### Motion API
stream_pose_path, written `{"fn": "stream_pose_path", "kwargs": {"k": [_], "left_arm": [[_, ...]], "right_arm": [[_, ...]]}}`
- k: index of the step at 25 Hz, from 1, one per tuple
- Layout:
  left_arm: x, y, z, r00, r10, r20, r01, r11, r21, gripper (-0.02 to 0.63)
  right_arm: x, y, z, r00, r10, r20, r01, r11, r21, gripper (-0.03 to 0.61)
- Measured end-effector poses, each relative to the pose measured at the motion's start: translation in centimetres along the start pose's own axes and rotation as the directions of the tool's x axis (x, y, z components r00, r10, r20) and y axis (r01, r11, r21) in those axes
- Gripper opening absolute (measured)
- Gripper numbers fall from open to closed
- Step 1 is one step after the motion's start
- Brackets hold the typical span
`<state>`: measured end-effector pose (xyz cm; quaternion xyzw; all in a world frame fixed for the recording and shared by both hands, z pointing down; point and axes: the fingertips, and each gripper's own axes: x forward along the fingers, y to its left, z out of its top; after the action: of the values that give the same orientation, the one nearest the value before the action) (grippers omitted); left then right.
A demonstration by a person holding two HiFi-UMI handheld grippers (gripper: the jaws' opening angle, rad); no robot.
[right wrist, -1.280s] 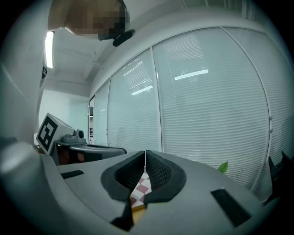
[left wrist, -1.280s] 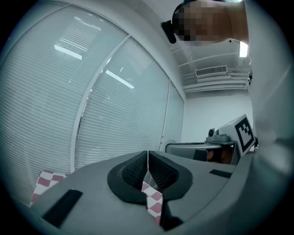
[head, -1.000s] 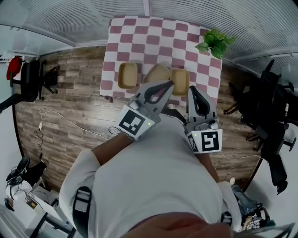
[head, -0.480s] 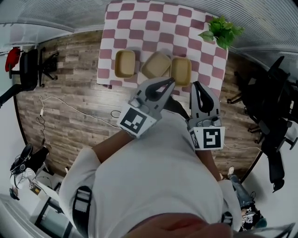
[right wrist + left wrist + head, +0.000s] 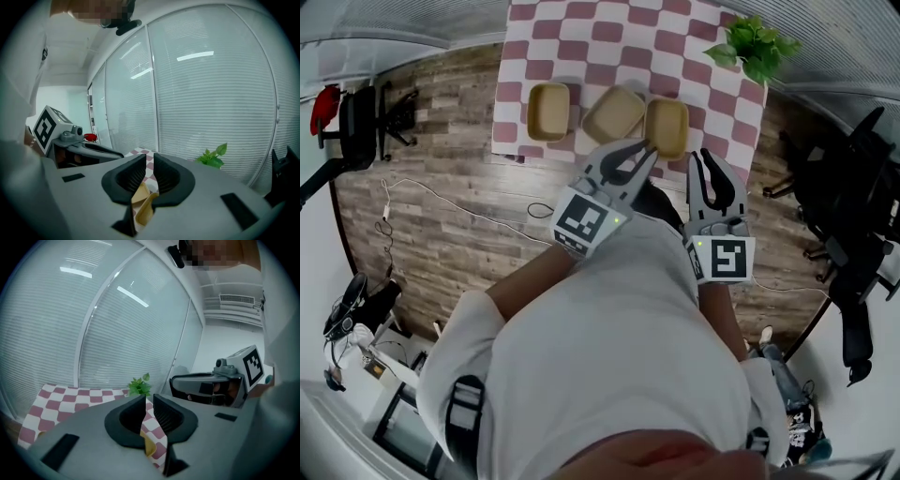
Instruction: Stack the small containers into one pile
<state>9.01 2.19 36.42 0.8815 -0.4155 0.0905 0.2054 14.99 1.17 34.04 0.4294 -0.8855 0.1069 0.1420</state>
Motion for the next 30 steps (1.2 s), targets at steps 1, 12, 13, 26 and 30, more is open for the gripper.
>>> {"fn": "stream_pose_path", "kwargs": {"k": [1, 12, 13, 26, 30], "left_arm": [[0.6, 0.4, -1.4, 0.999, 0.005, -0.033, -0.005, 1.0, -0.017, 0.043], [5.3, 4.8, -15.1, 0.959, 0.101, -0.264, -0.147, 0.977, -0.157, 0.098], [5.7, 5.1, -16.3, 0.955, 0.106, -0.278, -0.158, 0.972, -0.171, 0.098], [9.1, 6.2, -27.6, 0.854, 0.154, -0.497, -0.304, 0.923, -0.237, 0.103], [10.0, 6.4, -27.6, 0.86, 0.167, -0.482, -0.308, 0.923, -0.229, 0.101]], "right_arm": [[0.3, -0.5, -1.1, 1.0, -0.006, -0.025, 0.006, 1.0, 0.002, 0.038], [4.8, -5.1, -17.3, 0.952, -0.023, -0.305, 0.053, 0.995, 0.09, 0.117], [5.2, -5.3, -18.5, 0.946, -0.021, -0.322, 0.054, 0.994, 0.094, 0.117], [8.2, -5.4, -28.5, 0.881, 0.003, -0.473, 0.078, 0.985, 0.152, 0.133], [8.0, -5.8, -29.4, 0.872, -0.013, -0.49, 0.107, 0.981, 0.163, 0.087]]}}
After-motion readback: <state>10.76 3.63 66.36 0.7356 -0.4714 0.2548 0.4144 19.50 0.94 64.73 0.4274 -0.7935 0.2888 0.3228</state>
